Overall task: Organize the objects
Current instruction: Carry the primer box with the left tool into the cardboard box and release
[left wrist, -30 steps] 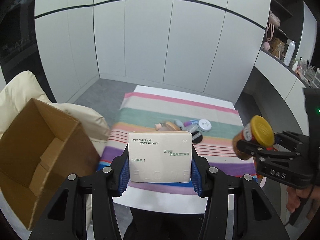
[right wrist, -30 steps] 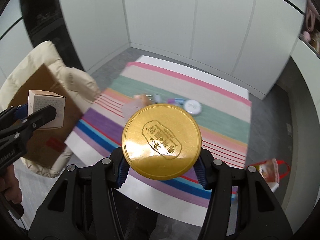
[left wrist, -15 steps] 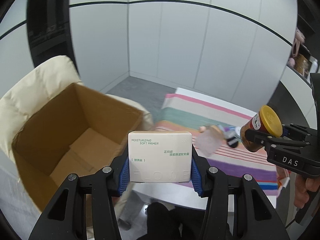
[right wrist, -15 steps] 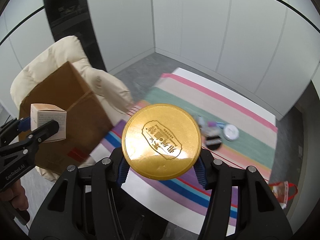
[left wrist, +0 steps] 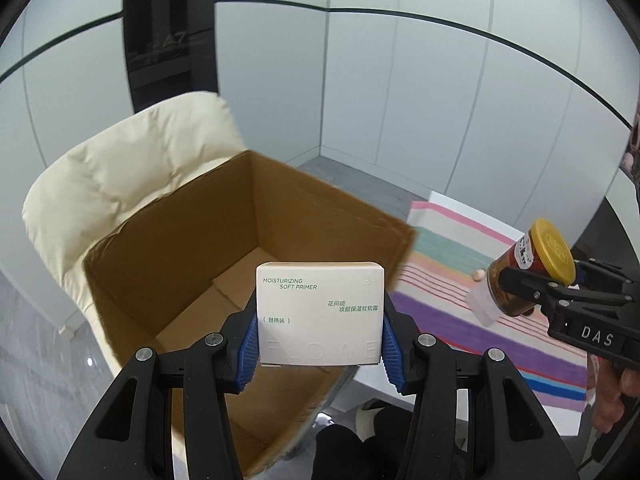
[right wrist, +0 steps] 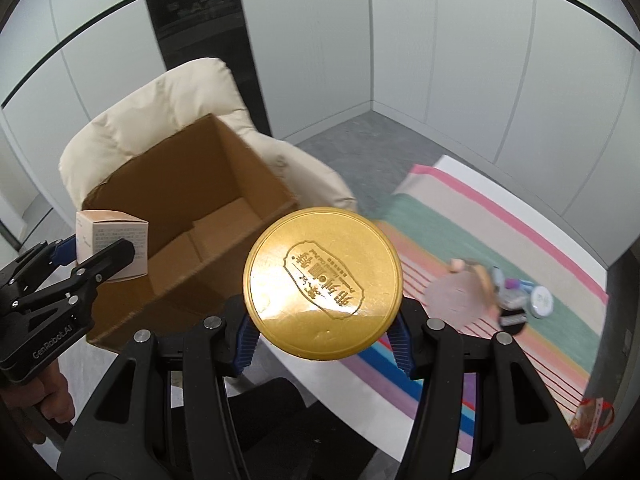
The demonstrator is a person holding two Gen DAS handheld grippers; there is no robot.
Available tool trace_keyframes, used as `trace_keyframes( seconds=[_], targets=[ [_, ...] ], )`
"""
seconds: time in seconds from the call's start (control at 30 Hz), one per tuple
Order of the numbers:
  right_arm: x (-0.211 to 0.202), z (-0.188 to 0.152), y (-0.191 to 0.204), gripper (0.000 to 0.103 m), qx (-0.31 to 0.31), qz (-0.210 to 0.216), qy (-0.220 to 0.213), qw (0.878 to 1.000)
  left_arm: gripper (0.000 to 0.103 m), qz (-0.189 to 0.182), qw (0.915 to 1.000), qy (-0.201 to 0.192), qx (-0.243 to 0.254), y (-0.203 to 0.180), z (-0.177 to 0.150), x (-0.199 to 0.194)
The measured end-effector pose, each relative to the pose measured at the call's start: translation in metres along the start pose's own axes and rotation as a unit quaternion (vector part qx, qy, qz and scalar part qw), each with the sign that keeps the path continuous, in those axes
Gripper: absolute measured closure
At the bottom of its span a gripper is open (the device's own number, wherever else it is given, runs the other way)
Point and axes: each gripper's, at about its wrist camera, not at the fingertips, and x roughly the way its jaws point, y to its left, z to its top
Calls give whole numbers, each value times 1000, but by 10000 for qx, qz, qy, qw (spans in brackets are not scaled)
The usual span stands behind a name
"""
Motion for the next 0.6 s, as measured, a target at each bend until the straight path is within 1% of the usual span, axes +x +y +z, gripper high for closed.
trace_keyframes(
  seconds=[0.17,0.37,0.43,0.5,0.53,0.57,0.6],
  targets=[
    [12,7,25,46,-168,238,4,9996,51,169,9996,110,-178,23,-5,3],
    [23,15,59,46,-435,470,13,9979,49,268,9987,242,-350,45,-12,7],
    [28,16,70,46,-508,537,38,9973,34,326,9986,228,-355,52,-12,6],
    [32,17,80,46,-592,584,57,9965,5,556,9980,19,-308,56,-14,-4],
    [34,17,86,46,-639,606,64,9961,0,676,9973,-77,-290,59,-14,-8],
    [36,18,90,46,-669,626,73,9958,0,824,9960,-215,-274,63,-16,-16],
    [38,19,95,46,-699,659,81,9953,0,879,9955,-251,-269,67,-17,-20]
  ],
)
